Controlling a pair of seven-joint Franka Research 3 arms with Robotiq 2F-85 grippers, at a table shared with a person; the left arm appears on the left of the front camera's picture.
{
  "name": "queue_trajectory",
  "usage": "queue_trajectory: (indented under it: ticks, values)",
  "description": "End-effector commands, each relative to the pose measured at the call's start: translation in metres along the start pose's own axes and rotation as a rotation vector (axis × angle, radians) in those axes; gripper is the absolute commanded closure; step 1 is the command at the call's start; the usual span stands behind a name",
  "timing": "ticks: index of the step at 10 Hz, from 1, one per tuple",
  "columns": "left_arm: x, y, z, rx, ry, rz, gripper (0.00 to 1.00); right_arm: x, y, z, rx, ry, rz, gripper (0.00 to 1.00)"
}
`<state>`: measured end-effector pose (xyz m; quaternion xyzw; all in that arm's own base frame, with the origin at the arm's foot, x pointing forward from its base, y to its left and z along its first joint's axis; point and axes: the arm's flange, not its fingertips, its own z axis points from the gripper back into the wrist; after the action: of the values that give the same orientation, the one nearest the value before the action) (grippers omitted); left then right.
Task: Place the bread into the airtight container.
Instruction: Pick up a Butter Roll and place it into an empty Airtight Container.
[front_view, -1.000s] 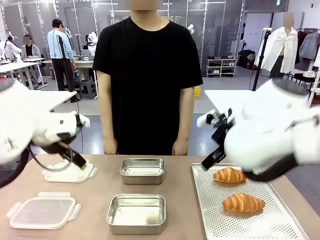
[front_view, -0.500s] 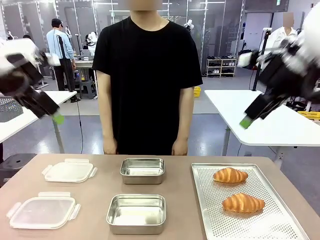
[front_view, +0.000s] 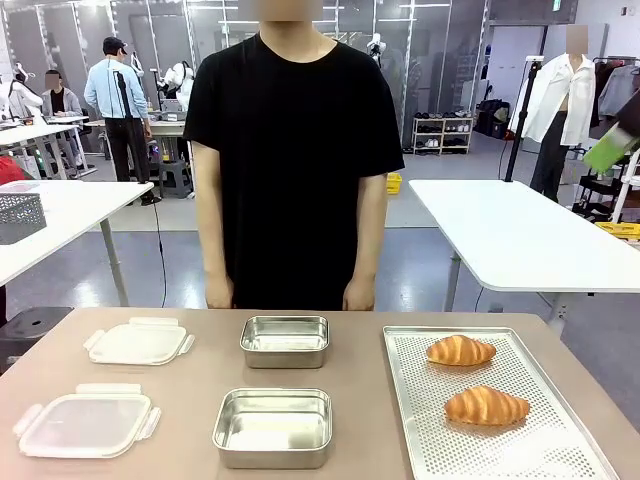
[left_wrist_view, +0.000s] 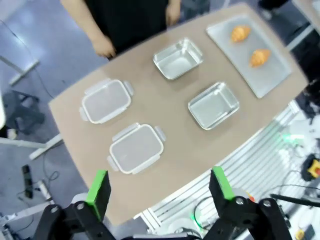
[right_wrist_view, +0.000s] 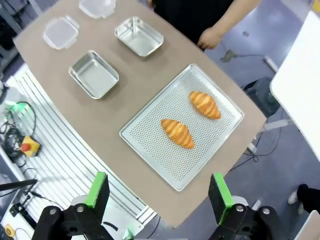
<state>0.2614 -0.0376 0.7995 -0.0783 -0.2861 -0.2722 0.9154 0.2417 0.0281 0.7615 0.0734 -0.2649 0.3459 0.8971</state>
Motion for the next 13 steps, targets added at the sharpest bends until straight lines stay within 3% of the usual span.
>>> queue_trajectory:
  ticks: [1,4,5,13]
  values:
    - [-0.003,0.000,0.012,0.005,-0.043,0.005,0.00,-0.005,-0.007,0.009,-0.026,-0.011,0.027,0.00]
    - [-0.013,-0.008,0.013,0.007,-0.089,0.006,0.00,-0.008,-0.006,0.014,-0.081,-0.023,0.024,0.00]
    - [-0.006,-0.002,0.026,0.028,-0.051,0.005,0.00,-0.004,-0.003,0.020,-0.037,-0.024,0.020,0.00]
    - [-0.006,-0.002,0.026,0.028,-0.051,0.005,0.00,-0.004,-0.003,0.020,-0.046,-0.023,0.020,0.00]
